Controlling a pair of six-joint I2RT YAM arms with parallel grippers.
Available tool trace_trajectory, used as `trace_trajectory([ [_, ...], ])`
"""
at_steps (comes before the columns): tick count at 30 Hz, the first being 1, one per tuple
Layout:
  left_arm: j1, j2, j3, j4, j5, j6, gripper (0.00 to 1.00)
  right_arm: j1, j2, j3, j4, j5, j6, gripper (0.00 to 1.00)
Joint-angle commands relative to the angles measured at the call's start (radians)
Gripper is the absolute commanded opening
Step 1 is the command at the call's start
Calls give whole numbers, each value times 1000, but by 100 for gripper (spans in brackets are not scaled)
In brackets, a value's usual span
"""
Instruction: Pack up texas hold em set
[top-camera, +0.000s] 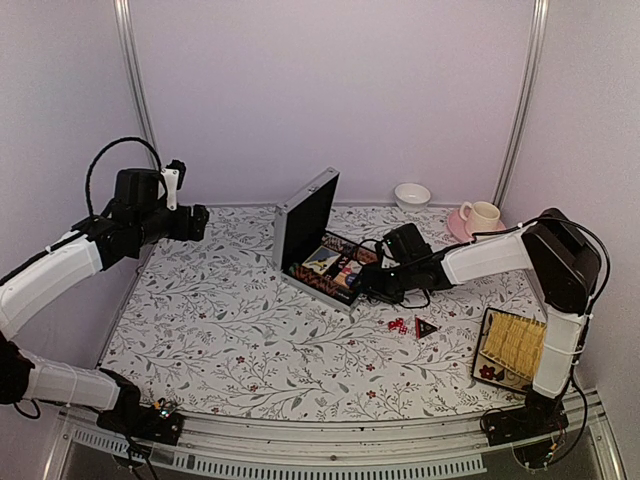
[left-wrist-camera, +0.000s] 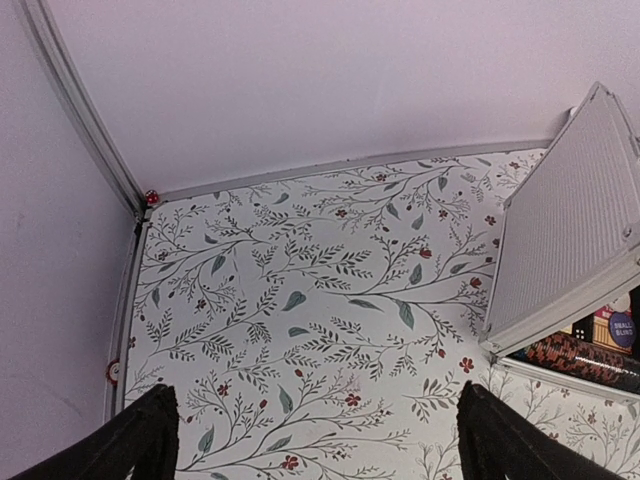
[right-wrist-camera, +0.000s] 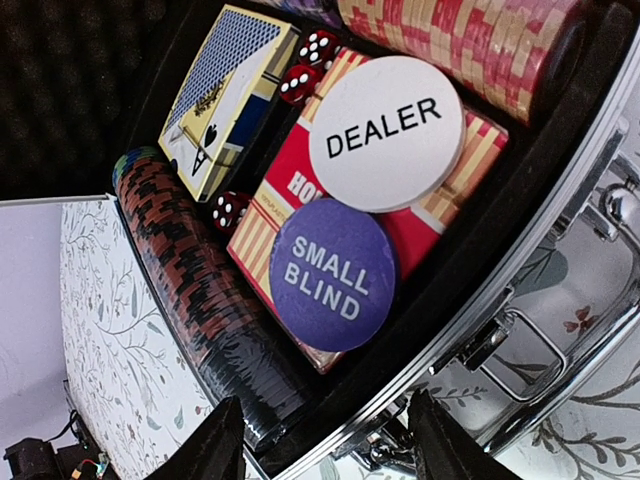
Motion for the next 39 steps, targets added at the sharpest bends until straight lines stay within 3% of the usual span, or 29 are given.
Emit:
trace_trajectory([
  [1, 8, 6, -8, 12, 1, 11, 97, 21, 21, 15, 27, -45, -21, 57],
  [20, 8, -11, -11, 12, 13, 6, 97, 162, 44, 76, -6, -103, -1, 56],
  [29, 22, -91, -26, 86, 172, -104, 97, 191, -57, 112, -122, -10, -81, 58],
  [34, 70, -39, 132, 71, 298, -149, 97, 189, -182, 112, -254, 61, -155, 61],
  [39, 88, -21, 241, 56, 269, -115, 97, 166, -290, 51, -368, 54, -165, 61],
])
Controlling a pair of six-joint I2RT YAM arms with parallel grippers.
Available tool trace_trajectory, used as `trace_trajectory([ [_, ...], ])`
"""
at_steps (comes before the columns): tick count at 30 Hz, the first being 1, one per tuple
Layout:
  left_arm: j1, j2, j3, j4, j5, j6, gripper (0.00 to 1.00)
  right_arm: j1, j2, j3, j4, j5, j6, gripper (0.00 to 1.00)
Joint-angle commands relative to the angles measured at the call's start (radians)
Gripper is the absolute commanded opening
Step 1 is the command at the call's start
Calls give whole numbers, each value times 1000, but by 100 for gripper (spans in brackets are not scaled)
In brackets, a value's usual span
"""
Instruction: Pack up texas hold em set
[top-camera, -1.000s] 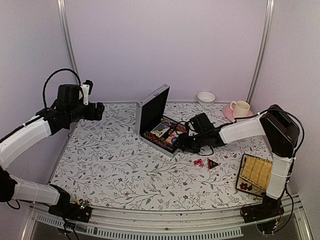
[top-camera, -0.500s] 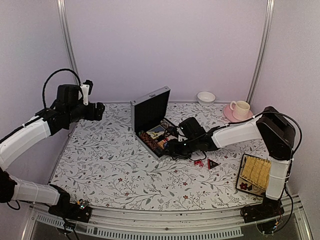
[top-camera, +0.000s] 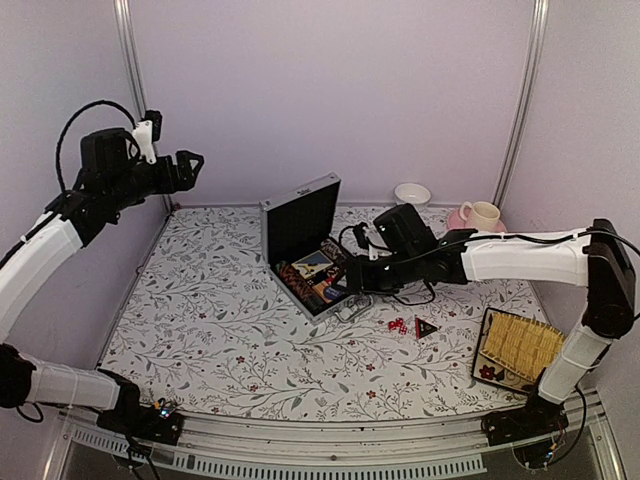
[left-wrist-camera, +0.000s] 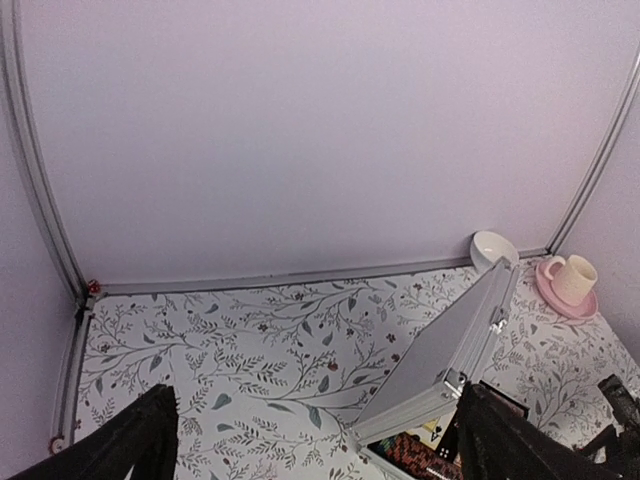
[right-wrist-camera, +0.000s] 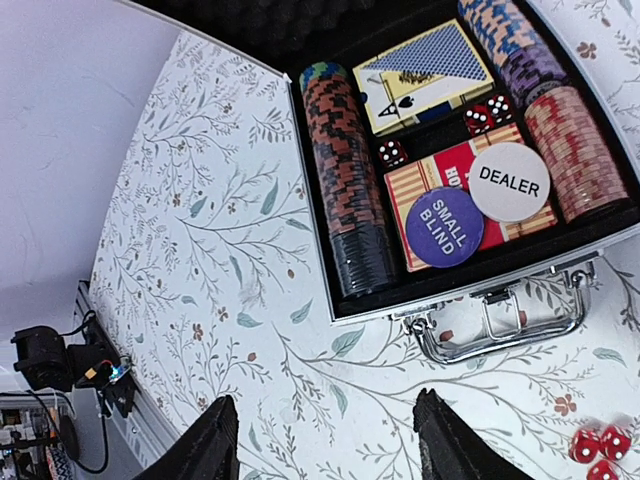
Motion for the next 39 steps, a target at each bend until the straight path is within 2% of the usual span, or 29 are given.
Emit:
trace_trajectory([
  [1, 15, -19, 41, 36, 0, 18, 97, -20, -106, -48, -137, 29, -31, 61],
  [4, 15, -45, -46, 87, -60, 48, 97, -28, -129, -73, -211, 60, -9, 60],
  [7, 16, -32, -87, 64, -85, 56, 97, -25, -88, -31, -340, 114, 13, 56],
  [12, 16, -5, -76, 57, -10, 40, 97, 5, 18, 65, -502, 223, 61, 52],
  [18, 15, -7, -74, 45, -67, 57, 97, 6, 84, 90, -513, 245, 92, 49],
  [39, 16, -2, -72, 42, -47, 59, 97, -13, 181, 96, -550, 331, 149, 37],
])
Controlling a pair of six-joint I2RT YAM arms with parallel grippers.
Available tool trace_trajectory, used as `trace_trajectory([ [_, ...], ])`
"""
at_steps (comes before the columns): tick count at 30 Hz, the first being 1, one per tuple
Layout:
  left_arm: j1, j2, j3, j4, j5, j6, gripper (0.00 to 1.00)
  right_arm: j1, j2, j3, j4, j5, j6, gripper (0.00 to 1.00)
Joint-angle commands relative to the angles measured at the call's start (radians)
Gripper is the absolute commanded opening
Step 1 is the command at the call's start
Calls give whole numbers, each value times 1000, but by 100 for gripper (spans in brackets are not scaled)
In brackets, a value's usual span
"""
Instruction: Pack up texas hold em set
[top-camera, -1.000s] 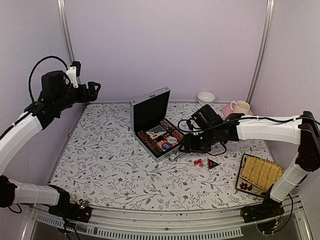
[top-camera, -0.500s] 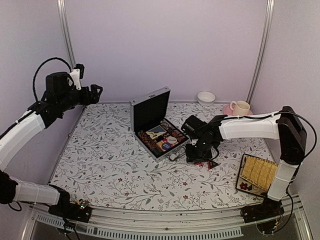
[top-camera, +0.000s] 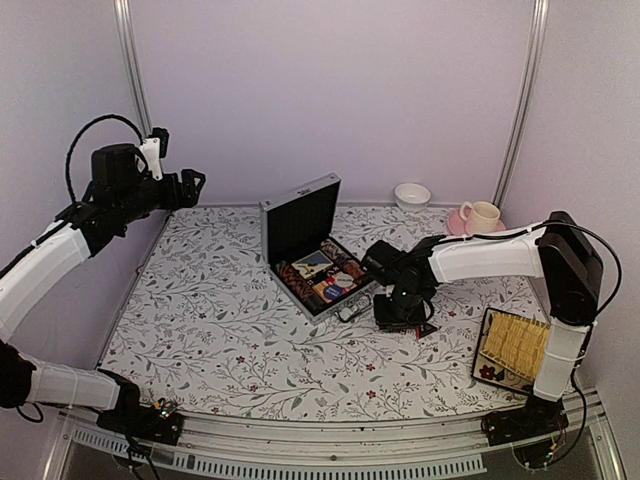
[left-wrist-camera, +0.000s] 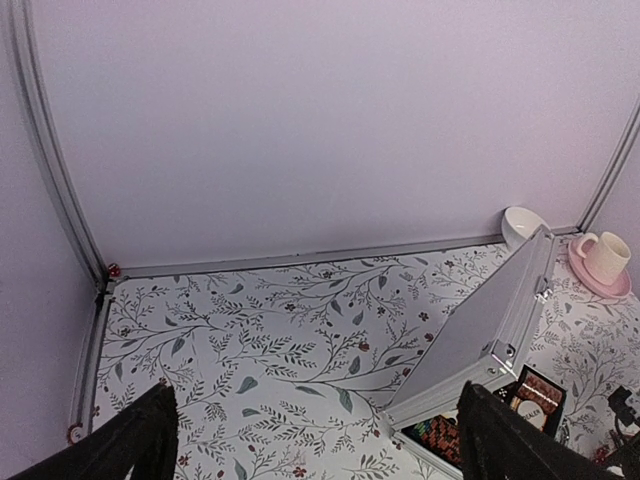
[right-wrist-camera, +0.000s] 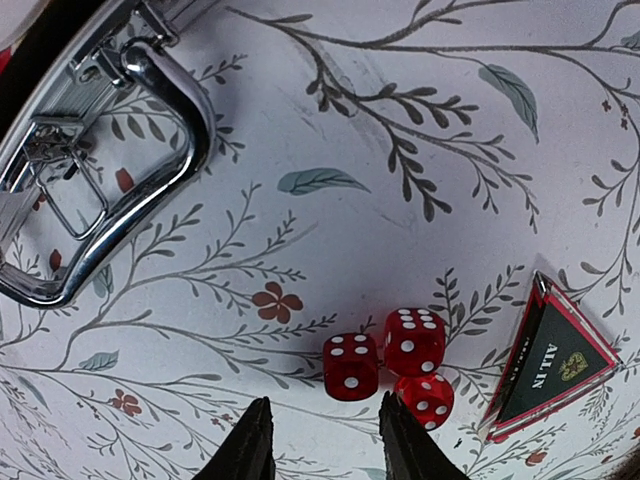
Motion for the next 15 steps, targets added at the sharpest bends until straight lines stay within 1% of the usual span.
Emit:
trace_trajectory([
  [1, 10, -2, 2, -5, 11, 9, 97, -9, 19, 20, -10, 39, 8, 36],
  [15, 10, -7, 3, -5, 14, 8, 97, -19, 55, 51, 2, 75, -16, 28],
])
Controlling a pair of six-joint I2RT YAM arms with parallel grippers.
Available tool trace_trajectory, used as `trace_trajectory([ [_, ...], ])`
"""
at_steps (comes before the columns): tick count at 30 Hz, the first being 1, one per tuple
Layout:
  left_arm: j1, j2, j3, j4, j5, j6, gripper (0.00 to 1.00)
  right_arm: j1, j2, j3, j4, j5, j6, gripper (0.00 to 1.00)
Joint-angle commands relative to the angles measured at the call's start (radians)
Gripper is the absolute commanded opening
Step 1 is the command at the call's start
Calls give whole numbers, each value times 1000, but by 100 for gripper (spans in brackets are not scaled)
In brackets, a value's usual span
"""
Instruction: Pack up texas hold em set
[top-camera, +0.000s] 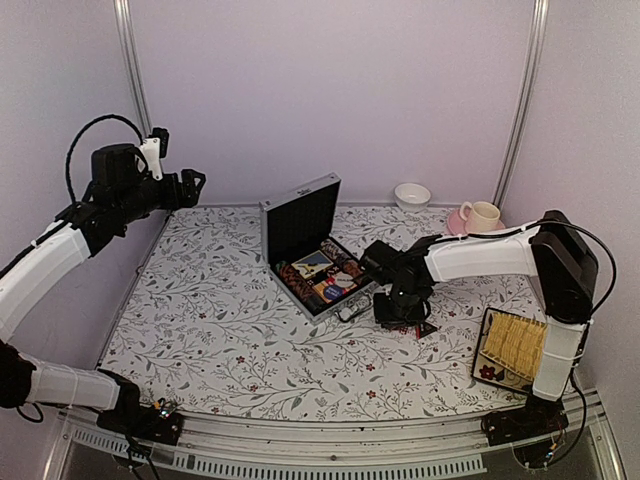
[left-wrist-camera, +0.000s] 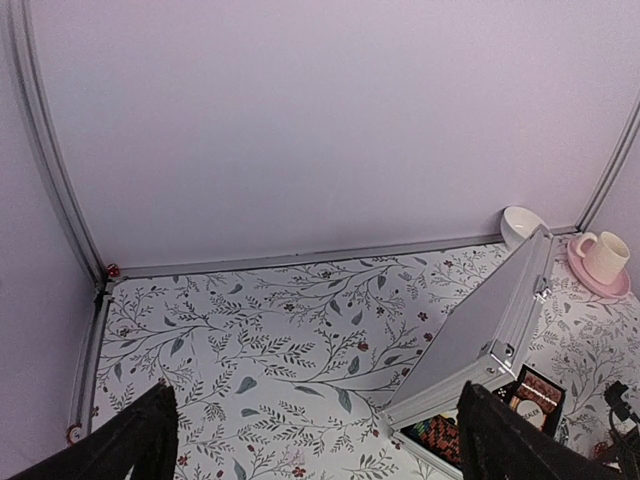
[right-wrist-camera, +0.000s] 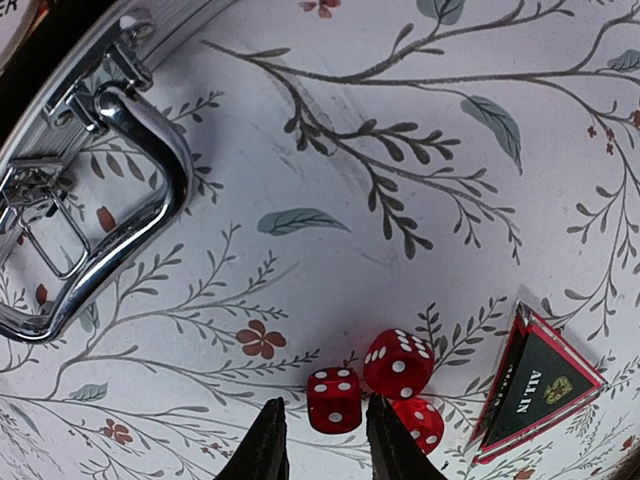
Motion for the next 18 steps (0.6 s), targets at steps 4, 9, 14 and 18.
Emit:
trace_trajectory([
  [4, 10, -7, 3, -5, 13, 8, 97, -9, 32, 39, 12, 28, -19, 26],
  [9, 10, -8, 3, -5, 16, 7, 97, -9, 40, 39, 17, 24, -24, 22],
  [14, 9, -13, 3, -5, 15, 6, 97, -9, 39, 33, 18, 23, -21, 20],
  [18, 10, -14, 3, -4, 19, 6, 97, -9, 38, 33, 19, 28, -21, 16],
])
